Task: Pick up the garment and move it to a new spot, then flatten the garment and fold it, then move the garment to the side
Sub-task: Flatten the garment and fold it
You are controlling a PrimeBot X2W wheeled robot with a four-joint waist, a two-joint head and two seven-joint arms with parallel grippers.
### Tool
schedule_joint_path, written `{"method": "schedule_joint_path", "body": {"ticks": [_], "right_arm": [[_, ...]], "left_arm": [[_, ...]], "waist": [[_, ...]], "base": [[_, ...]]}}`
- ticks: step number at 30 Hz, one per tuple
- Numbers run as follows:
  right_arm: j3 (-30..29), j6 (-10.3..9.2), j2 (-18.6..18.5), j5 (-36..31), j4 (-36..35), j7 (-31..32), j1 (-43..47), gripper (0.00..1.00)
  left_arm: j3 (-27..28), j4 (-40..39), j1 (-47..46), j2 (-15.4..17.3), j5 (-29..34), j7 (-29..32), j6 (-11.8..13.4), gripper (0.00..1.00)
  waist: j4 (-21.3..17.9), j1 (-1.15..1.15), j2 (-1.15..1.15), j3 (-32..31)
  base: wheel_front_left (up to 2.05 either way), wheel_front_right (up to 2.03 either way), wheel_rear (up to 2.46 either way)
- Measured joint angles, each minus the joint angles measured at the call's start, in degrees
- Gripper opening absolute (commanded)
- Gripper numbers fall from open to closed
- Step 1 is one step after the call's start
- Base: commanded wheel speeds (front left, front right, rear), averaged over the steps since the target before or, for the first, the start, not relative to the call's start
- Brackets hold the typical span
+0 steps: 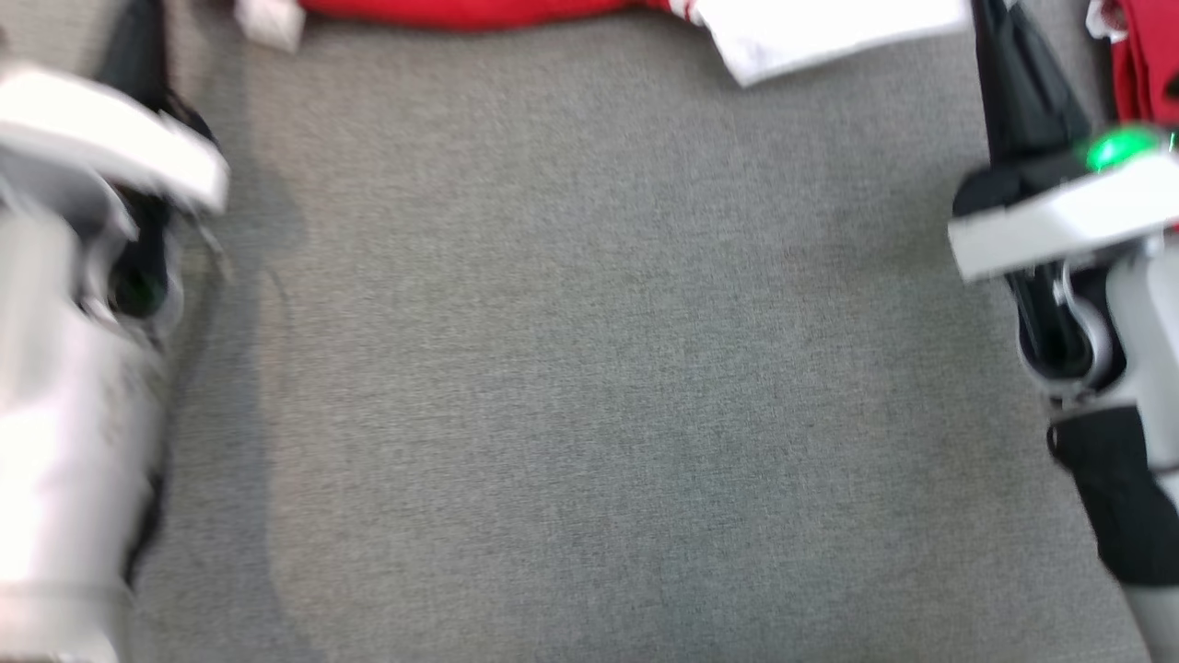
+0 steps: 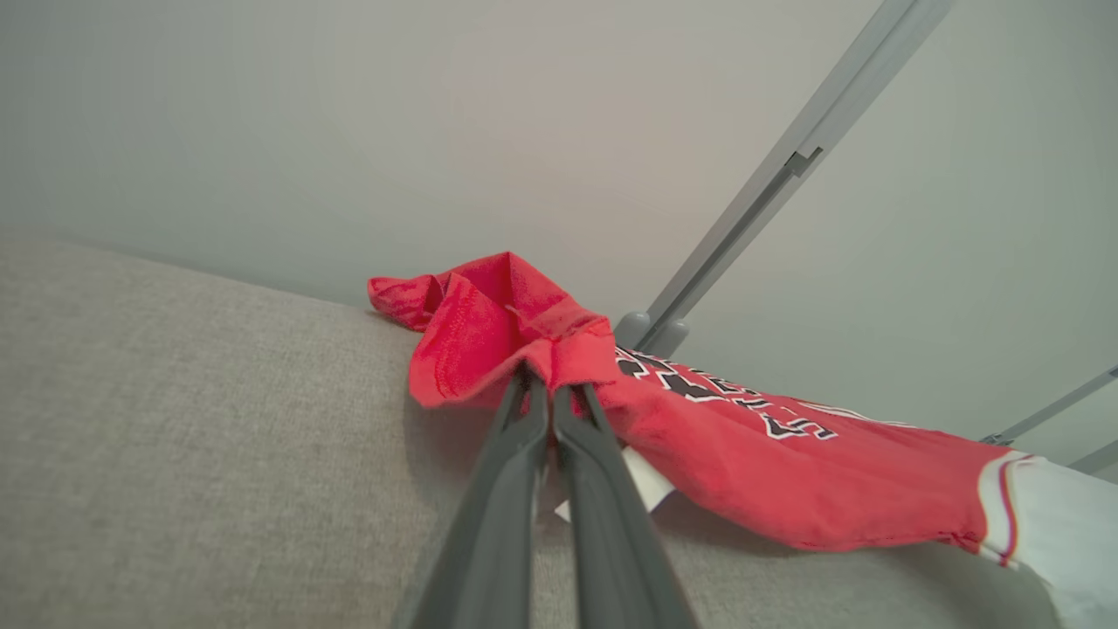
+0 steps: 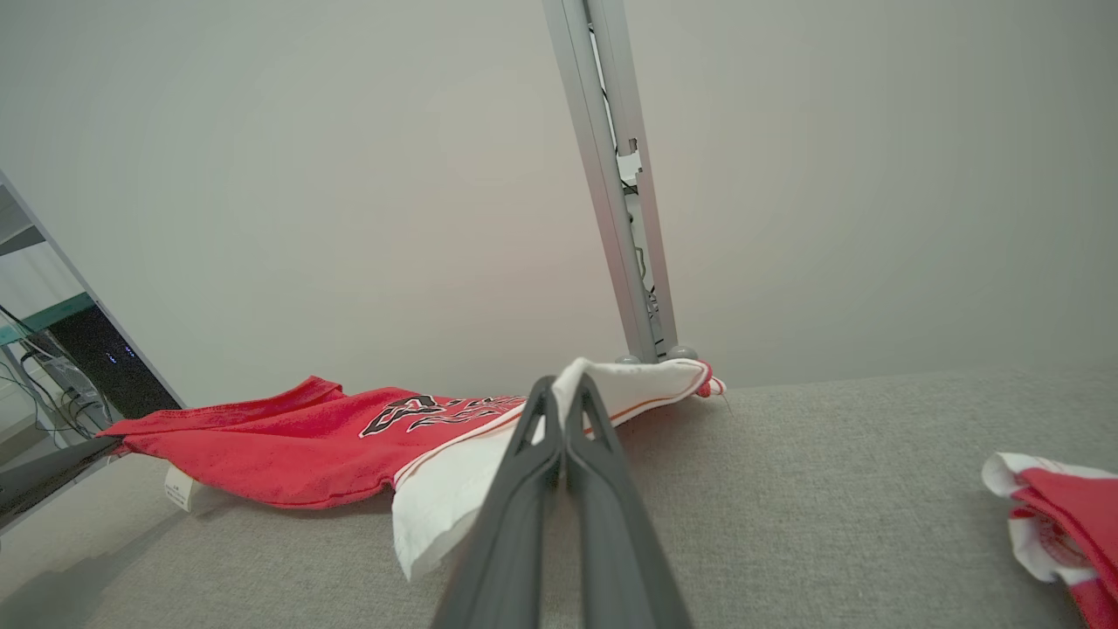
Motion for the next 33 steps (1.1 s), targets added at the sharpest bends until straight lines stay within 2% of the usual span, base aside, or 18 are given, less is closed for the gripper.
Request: {"method": "schedule_joint_path", "body": {"ticks": [5,9,17,24,33], "right_arm": [[-3.33,0.0,-0.05,0.03,-5.26,1.36,9.8,0.0],[-6.98,0.0,0.08,-0.55,-9.56,2.86,17.41,0.0],[-14.7,0.0,2.21,-0.92,-18.02,6.01,30.71,0.0],[-17.96,0.01,4.67,-1.98,-23.18,9.95,41.15,0.0],[-18.74,0.0,7.36,-1.78,-28.39,13.6,53.61,0.0]], "left_arm": [[-1.98,-8.65,13.74,-1.97,-1.67,3.69,0.96,0.0],[-3.09,-15.5,23.6,-2.11,-3.53,7.08,2.34,0.0],[-0.87,-29.09,39.88,-2.23,-9.11,8.82,5.1,0.0],[1.34,-38.17,51.96,-3.98,-11.33,5.11,7.55,0.0],[1.41,-42.62,60.16,-7.06,-10.33,0.09,10.02,0.0]], "waist": [[1.62,0.0,0.0,-4.04],[2.75,0.0,0.0,-7.25],[4.38,-0.01,0.0,-13.1],[5.0,0.0,0.0,-17.36],[4.72,-0.01,0.0,-21.29]], "base": [[0.0,0.0,0.0],[0.0,0.0,0.0],[0.0,0.0,0.0],[0.0,0.0,0.0],[0.0,0.0,0.0]]}}
